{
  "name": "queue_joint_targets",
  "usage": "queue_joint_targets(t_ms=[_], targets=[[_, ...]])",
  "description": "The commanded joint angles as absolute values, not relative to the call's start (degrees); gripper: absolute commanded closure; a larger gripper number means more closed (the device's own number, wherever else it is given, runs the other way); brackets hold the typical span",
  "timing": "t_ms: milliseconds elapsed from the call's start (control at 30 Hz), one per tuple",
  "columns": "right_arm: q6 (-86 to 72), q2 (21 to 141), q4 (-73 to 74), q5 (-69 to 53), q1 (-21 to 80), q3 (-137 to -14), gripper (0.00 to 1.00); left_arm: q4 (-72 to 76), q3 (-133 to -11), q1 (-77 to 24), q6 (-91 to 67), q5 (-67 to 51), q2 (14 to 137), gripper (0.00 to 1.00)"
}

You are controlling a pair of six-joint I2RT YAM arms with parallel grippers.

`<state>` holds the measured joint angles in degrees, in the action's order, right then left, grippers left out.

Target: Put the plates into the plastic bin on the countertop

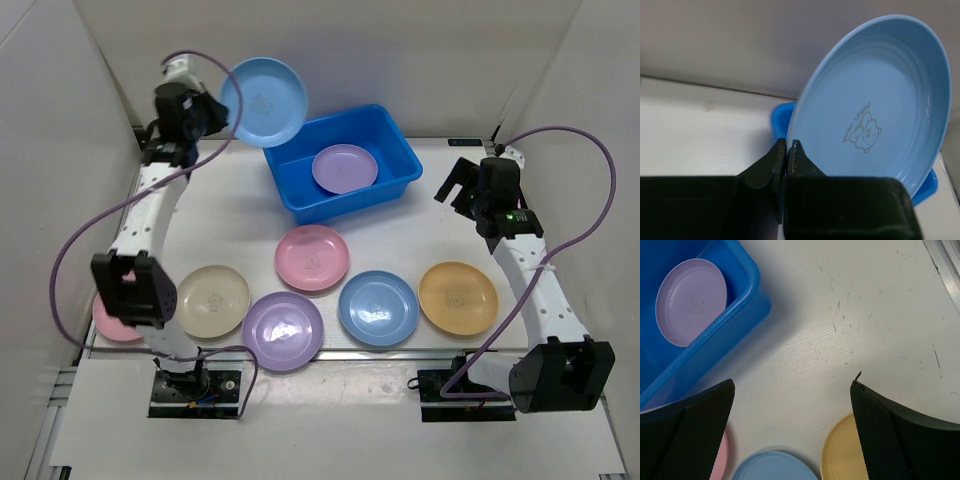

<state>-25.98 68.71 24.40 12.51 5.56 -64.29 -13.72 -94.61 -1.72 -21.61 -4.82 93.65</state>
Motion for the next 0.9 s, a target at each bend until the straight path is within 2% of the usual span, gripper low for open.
queue_joint_targets(t_ms=[0,267,433,733,867], targets=[[-27.4,67.0,23.2,11.1,4.2,-64.0,0.01,-13.7,-102.3,-8.8,-21.3,-7.9,103.0,0.90],[-28.1,69.6,23.9,9.1,2.3,-64.9,0.01,-21.6,-131.1,-17.4,-23.8,-4.2,128.3,0.90],[-29.5,71.9,24.3,8.4,0.7,-63.6,0.01,-21.4,-136.1,-19.0,-26.3,-4.2,137.4,0.90],[-30.2,76.6,24.6,6.3,-2.3,-64.1,0.01,-18.6,-136.5,-19.8,-29.4,-3.2,143.8,0.90],[-30.2,77.3,25.3,6.9,-2.7,-64.2,0.01,-18.1,-136.6,-20.0,-29.5,-4.6,145.5,0.78]])
